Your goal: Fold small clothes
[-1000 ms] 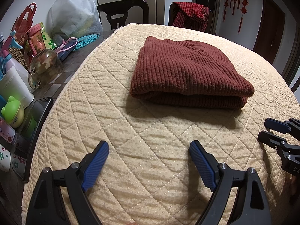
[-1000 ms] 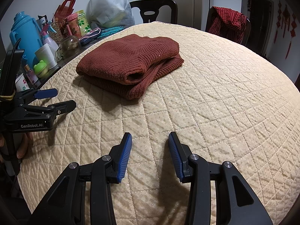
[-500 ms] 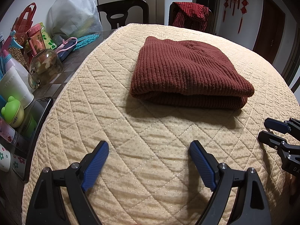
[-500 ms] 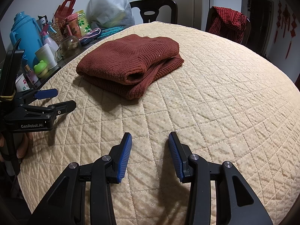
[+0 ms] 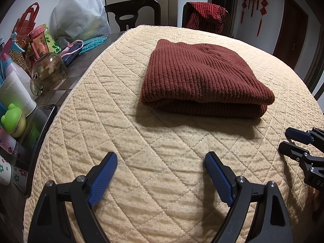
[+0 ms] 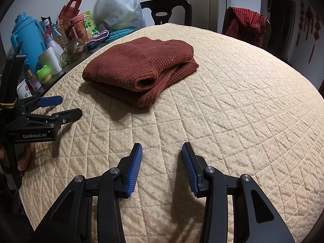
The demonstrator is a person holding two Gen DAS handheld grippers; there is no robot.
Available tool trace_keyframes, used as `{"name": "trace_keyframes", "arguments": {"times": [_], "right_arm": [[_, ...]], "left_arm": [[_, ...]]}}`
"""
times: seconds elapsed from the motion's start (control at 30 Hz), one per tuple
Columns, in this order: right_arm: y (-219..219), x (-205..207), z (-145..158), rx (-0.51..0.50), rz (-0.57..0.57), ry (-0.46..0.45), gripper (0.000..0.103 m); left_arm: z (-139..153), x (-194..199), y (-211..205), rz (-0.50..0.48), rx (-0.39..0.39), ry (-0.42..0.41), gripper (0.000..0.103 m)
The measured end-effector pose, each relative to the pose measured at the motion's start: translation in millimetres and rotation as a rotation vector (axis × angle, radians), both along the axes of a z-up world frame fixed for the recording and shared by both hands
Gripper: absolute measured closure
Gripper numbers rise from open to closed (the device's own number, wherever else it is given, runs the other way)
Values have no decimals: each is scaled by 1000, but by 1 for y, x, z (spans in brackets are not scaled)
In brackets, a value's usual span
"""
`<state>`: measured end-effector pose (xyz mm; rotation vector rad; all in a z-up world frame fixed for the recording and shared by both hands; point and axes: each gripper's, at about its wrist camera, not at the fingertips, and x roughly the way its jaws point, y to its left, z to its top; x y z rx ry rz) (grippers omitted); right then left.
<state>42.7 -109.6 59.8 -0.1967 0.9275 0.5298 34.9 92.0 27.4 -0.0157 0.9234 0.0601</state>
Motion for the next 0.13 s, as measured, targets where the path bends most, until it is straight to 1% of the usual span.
{"name": "trace_keyframes", "arguments": {"times": [0.13], "right_arm": [[0,0,0,0,0,0,61]], "left_arm": [[0,0,0,0,-1,0,13]]}}
